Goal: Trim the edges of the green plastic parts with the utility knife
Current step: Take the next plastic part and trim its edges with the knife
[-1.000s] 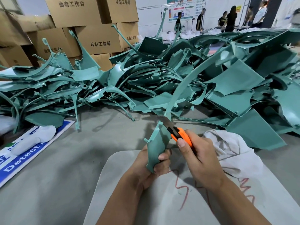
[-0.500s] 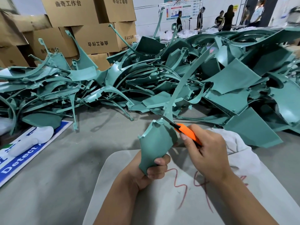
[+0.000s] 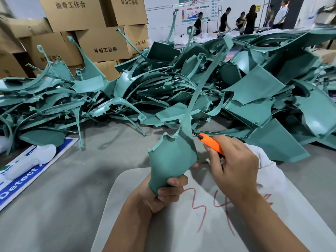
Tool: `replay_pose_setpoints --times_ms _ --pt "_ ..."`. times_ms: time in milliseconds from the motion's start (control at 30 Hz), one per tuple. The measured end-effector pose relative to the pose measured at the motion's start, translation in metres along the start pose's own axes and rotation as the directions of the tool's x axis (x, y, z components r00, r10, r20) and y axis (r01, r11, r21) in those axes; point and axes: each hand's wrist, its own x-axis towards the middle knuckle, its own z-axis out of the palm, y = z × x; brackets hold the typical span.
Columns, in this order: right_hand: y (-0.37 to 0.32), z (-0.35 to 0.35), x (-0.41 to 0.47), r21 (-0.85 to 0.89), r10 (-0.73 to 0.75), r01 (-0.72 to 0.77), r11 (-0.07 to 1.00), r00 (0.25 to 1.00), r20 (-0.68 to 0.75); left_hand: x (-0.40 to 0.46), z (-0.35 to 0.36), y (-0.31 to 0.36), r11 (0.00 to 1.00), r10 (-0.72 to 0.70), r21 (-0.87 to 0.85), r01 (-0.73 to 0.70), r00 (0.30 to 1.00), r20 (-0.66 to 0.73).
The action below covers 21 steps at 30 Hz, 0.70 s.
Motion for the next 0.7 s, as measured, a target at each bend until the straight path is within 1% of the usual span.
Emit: replay_pose_setpoints --times_ms 67,133,233,333,400,467,567,600,700 --pt "0.0001 0.0004 -0.0012 0.05 0.011 -0.007 0.999 0.998 -0.066 0.0001 -0.0007 0.0001 1.0 -0.012 -0.015 0.013 1.0 0.016" --pt "0.0032 -0.0015 -0.0002 0.123 0.048 -0.036 0.992 0.994 -0.096 -0.0002 -0.0013 -0.0003 0.999 -0.036 -0.016 0.036 0.999 0.009" --pt "0.0065 -0.0034 0.0016 0.164 0.042 -0.032 0.986 0.998 -0.053 -0.0012 -0.0038 0.0001 0.999 -0.053 -0.013 0.052 0.998 -0.019" --pt "0.0034 -0.0034 0.0027 0.175 -0.016 0.01 0.985 0.999 0.035 -0.0005 -0.0035 0.0009 0.999 -0.049 0.02 0.049 0.999 0.01" --pt "0.0034 -0.0009 0.0021 0.132 -0.018 0.007 0.991 0.996 0.083 -0.0006 -0.0031 0.0002 0.997 -0.073 -0.039 0.072 0.997 -0.008" --pt "0.0045 0.0007 0.0015 0.096 -0.001 -0.007 0.995 0.996 0.086 -0.0004 -0.0038 0.0005 0.993 -0.094 -0.078 0.092 0.995 -0.017" --pt "0.0052 0.0006 0.0012 0.121 -0.019 0.01 0.993 0.997 0.071 -0.0023 -0.0044 0.0036 0.996 -0.082 0.035 0.082 0.997 0.009" --pt "0.0049 0.0001 0.0015 0.148 -0.029 0.019 0.989 0.997 0.067 -0.0034 -0.0049 0.0048 0.995 -0.09 0.041 0.09 0.996 0.003" --pt "0.0053 -0.0025 0.0039 0.217 -0.031 0.018 0.976 0.998 0.055 -0.0059 -0.0086 0.0065 0.992 -0.123 -0.031 0.123 0.992 -0.002"
